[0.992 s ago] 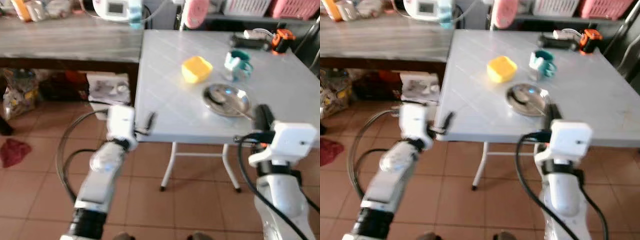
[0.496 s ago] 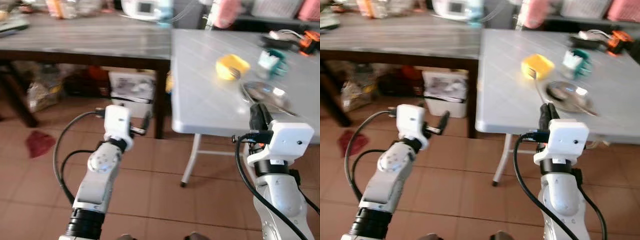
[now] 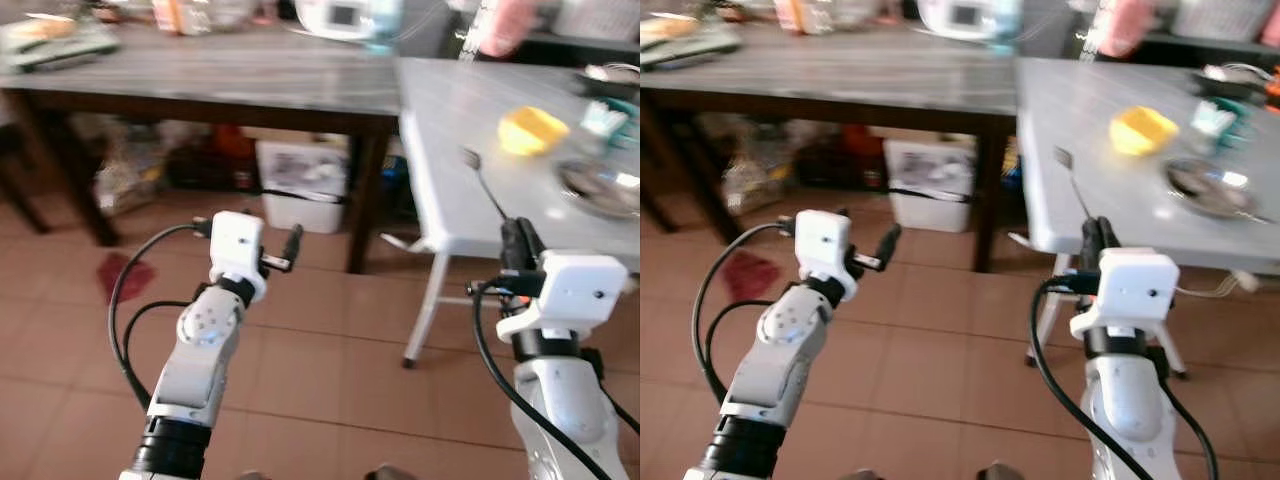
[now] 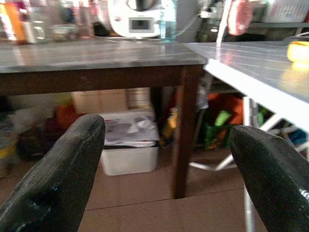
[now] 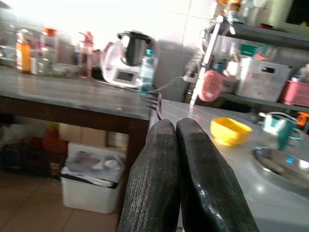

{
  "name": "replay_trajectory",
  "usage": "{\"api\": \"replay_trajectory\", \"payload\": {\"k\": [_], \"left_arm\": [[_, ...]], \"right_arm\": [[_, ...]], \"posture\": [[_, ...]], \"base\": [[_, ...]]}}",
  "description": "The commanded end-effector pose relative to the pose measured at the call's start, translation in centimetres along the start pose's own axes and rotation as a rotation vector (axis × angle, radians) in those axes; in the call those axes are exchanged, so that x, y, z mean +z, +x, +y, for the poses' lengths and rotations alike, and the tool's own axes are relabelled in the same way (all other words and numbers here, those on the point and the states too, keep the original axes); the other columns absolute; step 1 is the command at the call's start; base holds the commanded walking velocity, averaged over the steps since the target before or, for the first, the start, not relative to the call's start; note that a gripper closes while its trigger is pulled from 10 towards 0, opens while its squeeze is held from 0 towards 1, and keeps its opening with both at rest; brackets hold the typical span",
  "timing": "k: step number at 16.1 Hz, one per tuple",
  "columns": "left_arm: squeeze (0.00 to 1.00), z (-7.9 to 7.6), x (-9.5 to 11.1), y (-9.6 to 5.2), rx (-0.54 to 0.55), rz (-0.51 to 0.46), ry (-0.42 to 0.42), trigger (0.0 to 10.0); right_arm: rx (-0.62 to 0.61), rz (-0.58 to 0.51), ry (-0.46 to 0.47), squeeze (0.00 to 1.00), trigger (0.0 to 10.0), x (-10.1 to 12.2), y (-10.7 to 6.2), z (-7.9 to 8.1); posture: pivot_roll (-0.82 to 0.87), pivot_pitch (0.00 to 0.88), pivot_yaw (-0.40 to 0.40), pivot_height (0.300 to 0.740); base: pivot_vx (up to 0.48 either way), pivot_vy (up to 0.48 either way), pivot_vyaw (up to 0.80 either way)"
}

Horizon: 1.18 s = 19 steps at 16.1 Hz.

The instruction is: Setting the table

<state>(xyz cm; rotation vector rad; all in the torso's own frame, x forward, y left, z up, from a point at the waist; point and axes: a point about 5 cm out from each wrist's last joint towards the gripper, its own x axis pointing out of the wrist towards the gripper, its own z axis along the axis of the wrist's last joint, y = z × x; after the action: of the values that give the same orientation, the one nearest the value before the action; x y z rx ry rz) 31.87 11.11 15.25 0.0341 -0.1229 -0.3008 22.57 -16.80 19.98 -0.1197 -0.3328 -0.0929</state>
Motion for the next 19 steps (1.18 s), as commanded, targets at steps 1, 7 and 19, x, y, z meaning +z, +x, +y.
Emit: {"api": "replay_trajectory", "payload": {"k": [1,7,19], "left_arm": [[0.00,-0.8,0.0,0.4,-0.012,-0.002,0.005,10.0],[0.00,-1.0,-0.1,-0.1,-0.026,-0.018,0.021,10.0],[0.00,-2.1,0.3,-0.1,-0.095,-0.052,-0.031,10.0]], "right_arm": [[-0.020,0.004,-0.014,0.00,10.0,-0.1,-0.3,-0.7],[-0.037,0.046,-0.015,0.00,10.0,-0.9,-1.6,-0.7],[-0.026,0.030,-0.025,0.00,10.0,-0.8,-1.4,-0.6]], "posture": [[0.02,0.124,-0.025,0.714],[0.02,0.126,-0.028,0.714],[0.01,0.120,-0.029,0.714]], "base": [[0.000,0.000,0.00],[0.000,0.000,0.00],[0.238,0.000,0.00]]}}
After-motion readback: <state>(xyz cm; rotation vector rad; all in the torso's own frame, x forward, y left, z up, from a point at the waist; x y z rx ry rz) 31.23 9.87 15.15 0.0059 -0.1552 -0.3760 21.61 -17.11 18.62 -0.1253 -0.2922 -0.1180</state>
